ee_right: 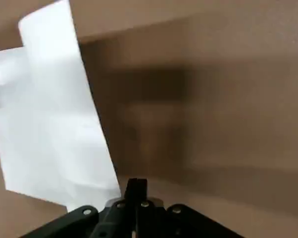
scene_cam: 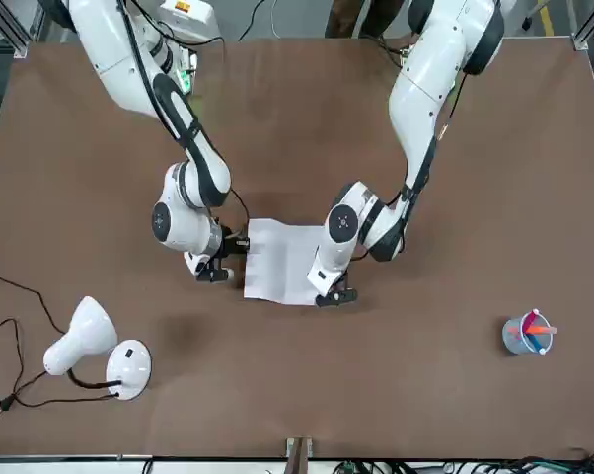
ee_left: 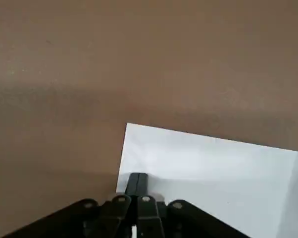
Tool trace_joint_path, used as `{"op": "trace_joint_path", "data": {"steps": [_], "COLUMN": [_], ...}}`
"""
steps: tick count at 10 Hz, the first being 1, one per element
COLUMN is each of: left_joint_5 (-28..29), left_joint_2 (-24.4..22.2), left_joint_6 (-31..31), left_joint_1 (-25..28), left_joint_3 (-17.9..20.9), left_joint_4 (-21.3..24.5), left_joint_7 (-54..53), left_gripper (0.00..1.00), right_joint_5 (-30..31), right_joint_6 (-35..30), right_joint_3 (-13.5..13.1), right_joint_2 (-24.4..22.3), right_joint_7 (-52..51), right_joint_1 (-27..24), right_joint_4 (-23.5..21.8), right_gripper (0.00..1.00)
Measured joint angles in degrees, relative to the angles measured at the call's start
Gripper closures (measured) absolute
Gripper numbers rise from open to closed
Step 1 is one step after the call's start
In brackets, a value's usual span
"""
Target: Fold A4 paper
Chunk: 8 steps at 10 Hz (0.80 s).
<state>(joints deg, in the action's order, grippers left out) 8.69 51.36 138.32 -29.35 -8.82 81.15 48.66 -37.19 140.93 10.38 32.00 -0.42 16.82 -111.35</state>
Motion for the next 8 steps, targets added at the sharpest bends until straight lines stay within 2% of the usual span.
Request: {"op": "trace_joint_path", "data": {"steps": [3,8], "left_joint_5": [0.0,0.0], "left_joint_2": [0.0,0.0], "left_joint_6": [0.02,0.03], "left_joint_1": [0.0,0.0], "left_joint_3": [0.01,0.01], "left_joint_4": [0.01,0.01], "left_joint_7": [0.0,0.0], "left_gripper": [0.99,0.99], "right_joint_5": [-0.52,-4.15], "right_joint_6": [-2.83,-2.9], "right_joint_3": [0.0,0.39], "right_joint_2": [-2.41,-2.51], "right_joint_7": [0.35,0.38], "right_joint_1": [-0.02,0.07], "right_joint_4": [0.01,-0.1], "right_gripper": [0.99,0.99]}}
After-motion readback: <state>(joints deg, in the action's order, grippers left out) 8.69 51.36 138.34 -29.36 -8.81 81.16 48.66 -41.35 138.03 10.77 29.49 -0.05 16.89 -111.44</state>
